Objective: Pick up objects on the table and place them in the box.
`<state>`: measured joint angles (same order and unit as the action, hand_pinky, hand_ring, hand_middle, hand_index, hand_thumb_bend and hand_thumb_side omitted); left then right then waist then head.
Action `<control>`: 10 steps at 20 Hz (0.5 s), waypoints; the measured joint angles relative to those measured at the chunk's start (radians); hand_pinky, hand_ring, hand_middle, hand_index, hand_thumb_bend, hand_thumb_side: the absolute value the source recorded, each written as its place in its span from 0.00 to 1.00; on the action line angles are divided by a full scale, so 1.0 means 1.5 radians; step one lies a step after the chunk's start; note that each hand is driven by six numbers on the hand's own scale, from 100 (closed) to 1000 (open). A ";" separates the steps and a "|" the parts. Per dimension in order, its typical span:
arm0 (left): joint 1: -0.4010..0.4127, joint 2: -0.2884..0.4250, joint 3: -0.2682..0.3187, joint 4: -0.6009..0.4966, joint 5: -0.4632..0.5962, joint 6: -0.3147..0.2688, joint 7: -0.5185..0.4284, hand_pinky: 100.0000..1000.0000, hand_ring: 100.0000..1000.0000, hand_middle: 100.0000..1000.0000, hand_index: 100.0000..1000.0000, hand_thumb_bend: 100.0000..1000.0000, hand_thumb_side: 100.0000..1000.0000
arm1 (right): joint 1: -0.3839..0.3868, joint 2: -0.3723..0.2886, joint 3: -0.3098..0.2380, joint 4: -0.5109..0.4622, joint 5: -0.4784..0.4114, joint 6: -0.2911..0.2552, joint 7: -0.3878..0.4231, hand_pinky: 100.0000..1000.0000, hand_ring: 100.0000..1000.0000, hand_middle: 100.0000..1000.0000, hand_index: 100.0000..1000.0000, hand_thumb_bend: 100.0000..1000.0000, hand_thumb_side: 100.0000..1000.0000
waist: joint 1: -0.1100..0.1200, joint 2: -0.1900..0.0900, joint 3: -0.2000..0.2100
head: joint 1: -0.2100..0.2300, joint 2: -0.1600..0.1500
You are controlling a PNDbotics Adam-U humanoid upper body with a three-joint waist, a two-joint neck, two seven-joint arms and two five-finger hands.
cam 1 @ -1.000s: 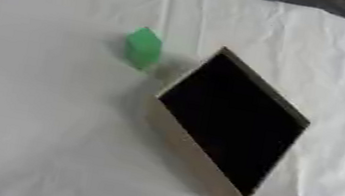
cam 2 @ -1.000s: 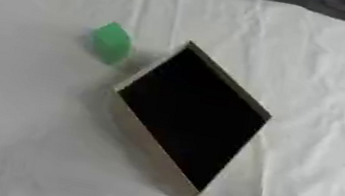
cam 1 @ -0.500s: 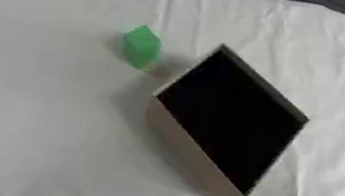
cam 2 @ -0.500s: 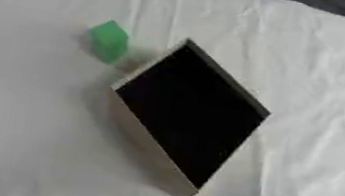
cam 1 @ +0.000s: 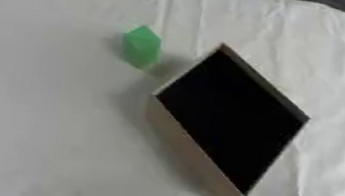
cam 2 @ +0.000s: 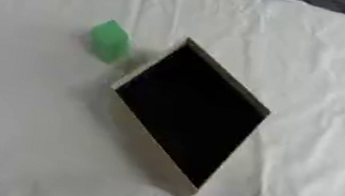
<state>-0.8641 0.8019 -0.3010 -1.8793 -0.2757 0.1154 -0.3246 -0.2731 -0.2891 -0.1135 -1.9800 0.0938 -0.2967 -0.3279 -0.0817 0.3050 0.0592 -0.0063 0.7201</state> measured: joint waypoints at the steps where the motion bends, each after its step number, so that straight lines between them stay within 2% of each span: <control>1: -0.019 0.000 -0.014 0.020 -0.013 -0.007 -0.022 0.62 0.69 0.74 0.86 0.03 0.45 | 0.000 -0.001 0.002 0.000 0.000 0.000 0.001 0.66 0.59 0.51 0.79 0.00 0.79 | 0.000 0.000 -0.001 | 0.001 0.000; 4: -0.066 -0.016 -0.047 0.088 -0.053 -0.039 -0.080 0.64 0.71 0.75 0.87 0.10 0.43 | -0.001 -0.004 0.002 0.000 -0.003 -0.001 0.004 0.66 0.59 0.51 0.79 0.00 0.79 | 0.002 0.000 -0.001 | 0.003 0.000; 7: -0.102 -0.040 -0.070 0.153 -0.086 -0.081 -0.129 0.69 0.74 0.77 0.88 0.25 0.38 | -0.001 -0.005 0.004 0.000 -0.005 0.000 0.006 0.66 0.59 0.51 0.79 0.00 0.79 | 0.003 0.000 -0.002 | 0.003 0.000; 10: -0.132 -0.064 -0.084 0.208 -0.111 -0.123 -0.180 0.70 0.76 0.77 0.88 0.36 0.39 | -0.002 -0.005 0.006 0.000 -0.005 -0.001 0.007 0.66 0.59 0.51 0.79 0.00 0.80 | 0.004 0.000 -0.002 | 0.003 0.000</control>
<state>-1.0617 0.7052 -0.4271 -1.5670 -0.4427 -0.0697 -0.5945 -0.2767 -0.2968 -0.1045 -1.9800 0.0857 -0.2978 -0.3171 -0.0750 0.3057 0.0560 -0.0024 0.7198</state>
